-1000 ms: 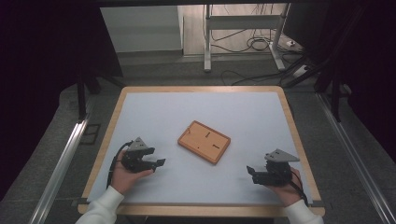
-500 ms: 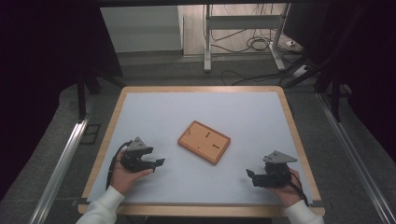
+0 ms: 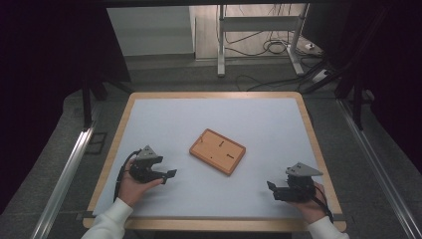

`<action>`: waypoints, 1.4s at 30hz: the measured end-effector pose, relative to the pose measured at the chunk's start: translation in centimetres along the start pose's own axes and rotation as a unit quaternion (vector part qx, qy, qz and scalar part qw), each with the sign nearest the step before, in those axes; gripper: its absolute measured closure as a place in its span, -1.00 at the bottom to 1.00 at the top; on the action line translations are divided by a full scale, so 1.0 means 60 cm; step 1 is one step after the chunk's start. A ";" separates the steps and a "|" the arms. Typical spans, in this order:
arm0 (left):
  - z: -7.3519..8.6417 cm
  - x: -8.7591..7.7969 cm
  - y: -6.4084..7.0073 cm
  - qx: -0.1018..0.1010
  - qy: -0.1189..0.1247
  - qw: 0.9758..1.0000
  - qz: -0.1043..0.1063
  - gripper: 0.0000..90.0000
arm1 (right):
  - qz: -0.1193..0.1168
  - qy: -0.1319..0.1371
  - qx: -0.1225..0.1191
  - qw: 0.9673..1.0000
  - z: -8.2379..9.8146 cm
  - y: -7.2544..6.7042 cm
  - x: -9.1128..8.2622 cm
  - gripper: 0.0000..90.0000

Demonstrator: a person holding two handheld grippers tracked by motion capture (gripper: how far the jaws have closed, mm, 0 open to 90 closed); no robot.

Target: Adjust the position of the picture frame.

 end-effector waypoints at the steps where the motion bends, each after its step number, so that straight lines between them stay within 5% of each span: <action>1: 0.000 -0.001 0.000 0.001 0.000 1.000 0.000 -0.54 | -0.001 0.000 0.000 1.000 0.001 0.001 0.001 -0.73; 9: -0.007 -0.004 -0.003 -0.005 0.005 1.000 -0.013 -0.53 | 0.006 0.001 0.001 1.000 0.001 0.003 0.004 -0.73; 28: -0.047 0.005 0.011 0.019 0.016 1.000 -0.002 -0.47 | 0.009 0.002 0.003 1.000 -0.003 0.003 0.003 -0.71; 42: -0.088 0.013 0.009 0.015 0.019 1.000 -0.001 -0.49 | 0.006 0.002 -0.006 1.000 -0.004 -0.006 0.000 -0.68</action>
Point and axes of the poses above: each handheld gripper's, and its own axes: x roughly forward along the jaws, z roughly out of its underside, y roughly to its right, the point moved 7 cm from there along x, roughly forward along the jaws, and after that the axes turned 3 degrees about -y, right-handed, at the moved point
